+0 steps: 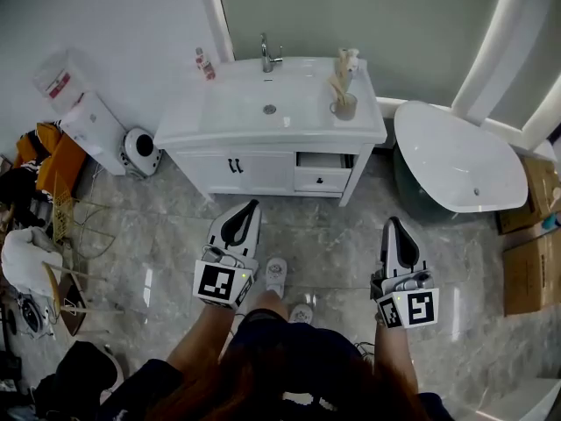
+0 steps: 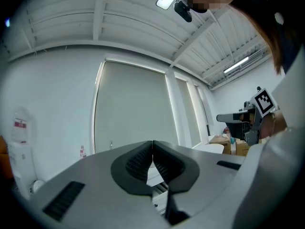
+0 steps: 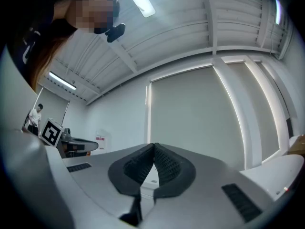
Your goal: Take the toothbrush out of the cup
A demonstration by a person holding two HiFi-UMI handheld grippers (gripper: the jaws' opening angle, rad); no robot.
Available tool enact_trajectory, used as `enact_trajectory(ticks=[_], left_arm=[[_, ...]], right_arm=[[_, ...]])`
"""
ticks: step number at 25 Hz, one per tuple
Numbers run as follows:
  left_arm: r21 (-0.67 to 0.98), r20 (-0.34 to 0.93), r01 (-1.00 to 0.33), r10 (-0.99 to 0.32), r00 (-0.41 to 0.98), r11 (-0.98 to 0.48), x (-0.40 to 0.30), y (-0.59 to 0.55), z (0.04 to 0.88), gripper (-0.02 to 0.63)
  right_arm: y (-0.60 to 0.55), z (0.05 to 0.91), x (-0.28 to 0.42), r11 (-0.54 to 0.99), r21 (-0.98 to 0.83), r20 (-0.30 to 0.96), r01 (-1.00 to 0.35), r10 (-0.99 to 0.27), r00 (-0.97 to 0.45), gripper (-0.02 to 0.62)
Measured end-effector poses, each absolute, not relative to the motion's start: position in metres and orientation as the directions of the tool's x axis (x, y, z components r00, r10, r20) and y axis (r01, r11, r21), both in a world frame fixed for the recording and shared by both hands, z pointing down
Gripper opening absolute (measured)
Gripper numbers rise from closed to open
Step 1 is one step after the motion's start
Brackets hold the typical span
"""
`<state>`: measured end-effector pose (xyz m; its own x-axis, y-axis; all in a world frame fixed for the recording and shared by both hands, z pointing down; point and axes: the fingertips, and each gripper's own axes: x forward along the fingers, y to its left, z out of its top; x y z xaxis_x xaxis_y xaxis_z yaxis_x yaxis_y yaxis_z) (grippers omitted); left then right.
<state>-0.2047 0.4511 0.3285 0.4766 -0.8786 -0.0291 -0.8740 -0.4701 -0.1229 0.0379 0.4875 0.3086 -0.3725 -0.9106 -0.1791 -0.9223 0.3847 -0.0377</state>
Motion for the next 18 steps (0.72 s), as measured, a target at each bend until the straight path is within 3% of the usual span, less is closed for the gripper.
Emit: enact_trajectory(ticks=[18], left_arm=[[-0.068,-0.034,-0.872,-0.873,0.487,-0.484,-0.199,0.354,0.337,0.020]], right_arm=[[0.401,0.321,0.041,0.373,-0.129,-0.149,-0.919,-0.924,-0.353,0.015]])
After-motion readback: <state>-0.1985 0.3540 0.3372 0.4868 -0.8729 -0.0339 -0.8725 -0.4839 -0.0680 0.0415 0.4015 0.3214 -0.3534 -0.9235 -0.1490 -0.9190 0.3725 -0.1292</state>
